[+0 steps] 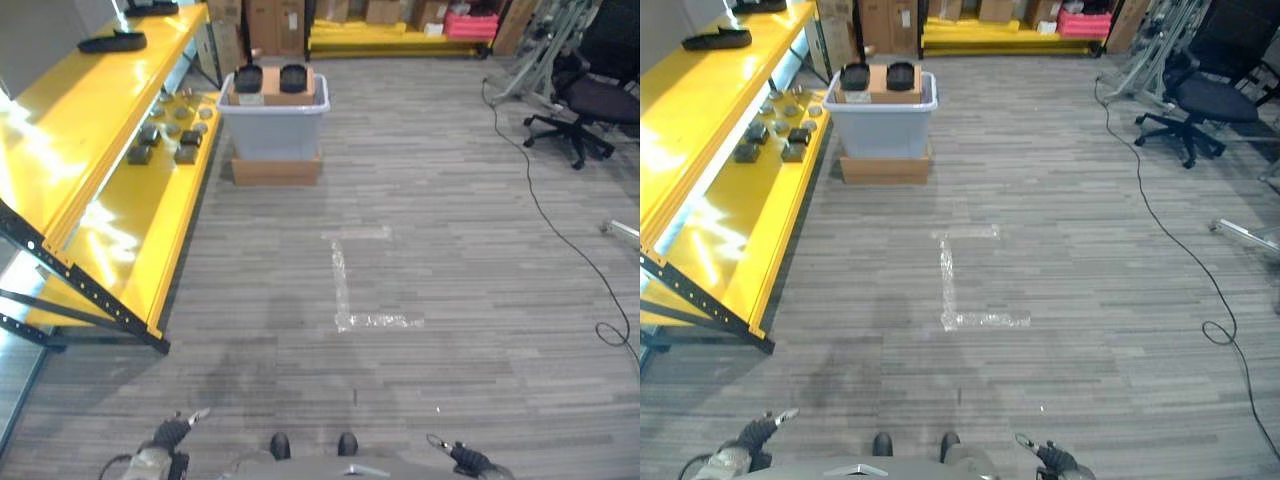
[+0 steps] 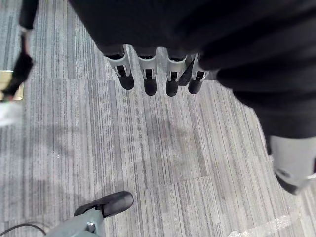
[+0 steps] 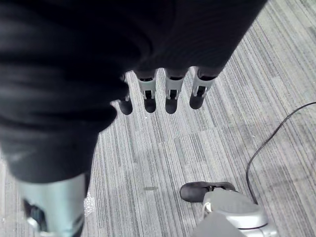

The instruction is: Move parts from the plastic box to the shelf.

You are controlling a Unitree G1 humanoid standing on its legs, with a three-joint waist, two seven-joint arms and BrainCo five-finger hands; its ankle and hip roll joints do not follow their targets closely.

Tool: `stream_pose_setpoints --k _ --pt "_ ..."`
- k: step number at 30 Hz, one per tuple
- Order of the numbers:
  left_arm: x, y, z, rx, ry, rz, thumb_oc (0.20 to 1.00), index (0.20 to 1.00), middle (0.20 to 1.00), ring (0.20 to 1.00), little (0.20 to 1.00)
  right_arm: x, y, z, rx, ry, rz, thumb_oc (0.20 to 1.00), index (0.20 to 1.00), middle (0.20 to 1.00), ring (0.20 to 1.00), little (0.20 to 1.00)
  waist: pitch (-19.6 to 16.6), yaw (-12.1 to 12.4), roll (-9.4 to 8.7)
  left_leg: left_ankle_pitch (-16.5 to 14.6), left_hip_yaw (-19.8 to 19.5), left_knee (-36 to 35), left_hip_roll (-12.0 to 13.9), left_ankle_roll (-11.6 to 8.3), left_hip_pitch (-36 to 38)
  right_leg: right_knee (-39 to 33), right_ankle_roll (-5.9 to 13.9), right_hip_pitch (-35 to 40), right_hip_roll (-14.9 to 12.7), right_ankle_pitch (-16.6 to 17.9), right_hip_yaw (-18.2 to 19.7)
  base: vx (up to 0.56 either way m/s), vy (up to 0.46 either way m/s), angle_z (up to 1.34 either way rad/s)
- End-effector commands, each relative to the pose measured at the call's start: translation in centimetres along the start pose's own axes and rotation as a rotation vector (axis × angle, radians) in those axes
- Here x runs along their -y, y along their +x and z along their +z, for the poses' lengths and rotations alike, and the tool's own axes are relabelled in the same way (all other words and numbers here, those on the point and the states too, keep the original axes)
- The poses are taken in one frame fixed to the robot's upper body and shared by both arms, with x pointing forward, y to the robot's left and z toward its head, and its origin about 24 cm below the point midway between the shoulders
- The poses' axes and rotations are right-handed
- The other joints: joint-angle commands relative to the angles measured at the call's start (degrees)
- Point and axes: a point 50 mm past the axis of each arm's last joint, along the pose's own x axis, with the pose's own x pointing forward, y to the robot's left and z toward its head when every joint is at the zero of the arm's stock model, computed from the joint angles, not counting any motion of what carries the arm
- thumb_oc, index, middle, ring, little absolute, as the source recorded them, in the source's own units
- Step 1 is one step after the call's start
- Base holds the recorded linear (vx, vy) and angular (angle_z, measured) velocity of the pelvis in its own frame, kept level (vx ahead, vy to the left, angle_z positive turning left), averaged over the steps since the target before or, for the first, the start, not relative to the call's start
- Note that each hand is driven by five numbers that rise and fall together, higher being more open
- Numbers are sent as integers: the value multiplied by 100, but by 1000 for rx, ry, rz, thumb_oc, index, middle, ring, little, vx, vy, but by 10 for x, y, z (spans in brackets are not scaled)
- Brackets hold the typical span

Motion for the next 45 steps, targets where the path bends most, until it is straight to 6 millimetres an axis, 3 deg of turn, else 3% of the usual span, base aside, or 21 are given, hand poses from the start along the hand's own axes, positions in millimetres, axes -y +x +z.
stream_pose_setpoints --k 1,5,7,8,11,14,16,20,24,25,28,32,33,34,35,36,37,38,40,41,45 --pt "-14 2 8 20 18 59 1000 1000 1000 1000 1000 -5 1 6 5 16 2 1000 1000 1000 1000 1000 117 33 -51 -333 -399 -10 -48 -104 192 766 561 -259 -438 133 319 2 62 7" --pt "-16 2 4 -2 48 65 1000 1000 1000 1000 1000 -8 1 3 6 2 10 1000 1000 1000 1000 1000 230 -35 -5 -405 -394 -10 -56 -70 268 898 536 -437 -461 279 384 79 68 3" --pt "-16 3 8 9 37 65 1000 1000 1000 1000 1000 -7 0 0 3 12 -3 1000 1000 1000 1000 1000 200 -101 -51 -409 -355 -10 -73 -123 93 -116 396 -365 -76 117 562 150 -90 3" --pt "-14 3 10 13 50 61 1000 1000 1000 1000 1000 -3 0 -2 -6 6 -18 1000 1000 1000 1000 1000 188 -134 -62 -404 -375 -10 -84 -147 47 -544 338 -359 21 229 568 124 -104 -3" --pt "-10 3 11 14 49 51 1000 1000 1000 1000 1000 0 0 -3 -10 -9 -23 1000 1000 1000 1000 1000 208 -210 -29 -452 -380 -10 -52 -214 134 -718 342 -464 44 425 350 178 -136 -3" --pt "-2 3 9 10 32 34 1000 1000 1000 1000 1000 5 -1 -3 -1 -19 -32 1000 1000 1000 1000 1000 142 -268 50 -488 -405 -10 41 -321 255 -802 217 -264 126 289 374 241 -199 12" --pt "4 3 13 24 19 17 1000 1000 1000 1000 1000 11 -1 -1 6 -17 -44 1000 1000 1000 1000 1000 176 -304 59 -662 -373 625 85 -423 163 -722 122 -158 94 142 291 209 -204 9" --pt "10 4 29 84 -2 -3 1000 1000 1000 1000 1000 21 0 12 38 -49 -67 1000 1000 1000 1000 1000 435 -237 -23 -334 -456 2208 -100 -712 -611 -625 -41 96 -50 6 198 91 -146 23" --pt "15 3 27 93 -6 -26 1000 1000 1000 1000 1000 27 0 22 67 -90 -85 1000 1000 1000 1000 1000 414 -26 -52 -282 -774 1349 -232 -553 -1038 -895 -7 398 -96 -54 290 244 -58 2" --pt "17 2 22 81 1 -37 1000 1000 1000 1000 1000 25 0 34 113 -115 -84 1000 1000 1000 1000 1000 390 84 8 188 -1040 630 -211 -520 -1430 -1018 -5 518 1 -112 385 330 1 -14" --pt "14 1 10 35 26 -26 1000 1000 1000 1000 1000 15 1 45 151 -111 -58 1000 1000 1000 1000 1000 330 164 62 476 -917 351 -156 -534 -1493 -1159 -17 700 156 -208 577 281 31 -32" --pt "12 -1 -6 -23 23 -20 1000 1000 1000 1000 1000 6 1 44 152 -151 -48 1000 1000 1000 1000 1000 173 233 103 362 -791 419 -147 -420 -1338 -1178 11 930 127 -420 677 272 137 -61" --pt "15 -3 -16 -57 14 -35 1000 1000 1000 1000 1000 4 1 39 145 -136 -54 1000 1000 1000 1000 1000 89 220 93 147 -726 703 -219 -320 -1315 -794 88 968 5 -599 780 426 295 -43" --pt "12 -3 -18 -66 37 -38 1000 1000 1000 1000 1000 0 1 34 138 -116 -41 1000 1000 1000 1000 1000 90 156 100 -86 -598 880 -247 -209 -1170 80 201 770 -64 -586 878 487 350 -35" --pt "10 -2 -15 -56 42 -29 1000 1000 1000 1000 1000 -3 1 36 145 -131 -32 1000 1000 1000 1000 1000 132 130 100 -204 -544 956 -273 -143 -1083 663 286 468 -130 -360 907 371 301 -26" --pt "4 0 -4 -20 37 -12 1000 1000 1000 1000 1000 -6 1 40 153 -178 -19 1000 1000 1000 1000 1000 339 42 145 -271 -542 971 -264 -27 -843 1787 419 -128 -123 412 943 244 204 -40" --pt "2 1 2 0 18 -5 1000 1000 1000 1000 1000 -9 1 43 163 -167 -13 1000 1000 1000 1000 1000 416 -4 208 -307 -541 954 -222 2 -719 2149 380 -343 -131 461 872 390 246 -33" --pt "-1 2 10 30 3 3 1000 1000 1000 1000 1000 -10 1 46 173 -164 -13 1000 1000 1000 1000 1000 450 -64 329 -373 -510 761 -128 7 -433 2212 283 -877 -276 383 498 407 156 -21" --pt "-1 3 16 48 -3 6 1000 1000 1000 1000 1000 -9 1 48 175 -156 -17 1000 1000 1000 1000 1000 488 -177 303 -502 -547 583 -171 -49 -117 1395 280 -1038 -302 233 176 451 40 -5" --pt "-1 4 23 68 6 4 1000 1000 1000 1000 1000 -9 1 47 174 -149 -16 1000 1000 1000 1000 1000 467 -262 209 -606 -584 496 -272 -72 47 690 338 -1230 -238 355 129 422 -53 -21" --pt "-1 5 37 109 65 1 1000 1000 1000 1000 1000 -5 1 31 122 -133 -25 1000 1000 1000 1000 1000 415 -546 142 -890 -874 341 -274 -180 598 -490 454 -1379 9 704 373 458 -86 25"
